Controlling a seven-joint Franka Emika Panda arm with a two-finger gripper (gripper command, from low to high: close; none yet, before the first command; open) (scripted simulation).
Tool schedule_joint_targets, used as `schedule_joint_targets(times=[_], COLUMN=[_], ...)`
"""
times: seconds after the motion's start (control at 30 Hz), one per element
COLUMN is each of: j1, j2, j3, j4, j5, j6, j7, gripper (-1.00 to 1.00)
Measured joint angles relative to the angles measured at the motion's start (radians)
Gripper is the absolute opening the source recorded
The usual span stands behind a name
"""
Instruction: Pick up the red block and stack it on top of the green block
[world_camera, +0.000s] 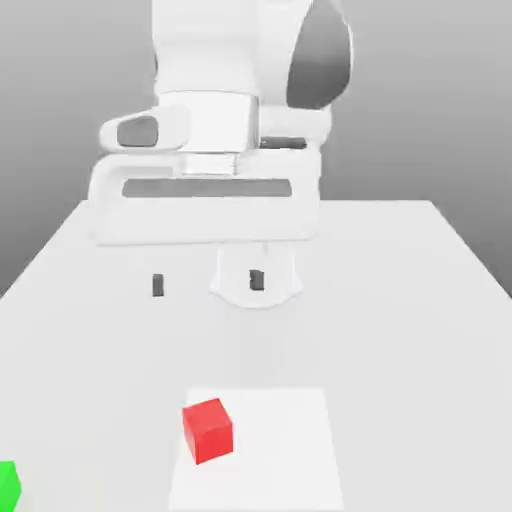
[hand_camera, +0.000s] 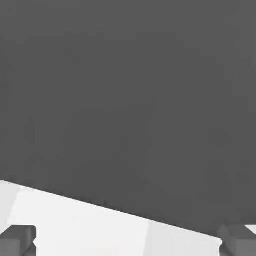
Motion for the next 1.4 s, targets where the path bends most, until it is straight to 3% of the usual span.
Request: schedule_joint_targets(times=[0.2, 0.37, 0.4, 0.63, 0.83, 1.33, 1.4], j1=[-0.020, -0.060, -0.072, -0.076, -0.057, -0.237, -0.258], j2=[0.220, 0.402, 0.433, 0.438, 0.252, 0.502, 0.557], j3=[-0.010, 0.046, 0.061, 0.065, 0.023, -0.177, -0.179], j4=[-0.090, -0.075, -0.071, -0.070, -0.095, 0.423, 0.462], j5=[0.051, 0.132, 0.144, 0.143, 0.055, 0.207, 0.238], j6=[0.121, 0.266, 0.293, 0.296, 0.136, -0.158, -0.146], j7=[-0.176, -0.251, -0.260, -0.260, -0.191, 0.194, 0.207], gripper=[0.00, 0.00, -1.00, -1.00, -1.00, -1.00, -1.00])
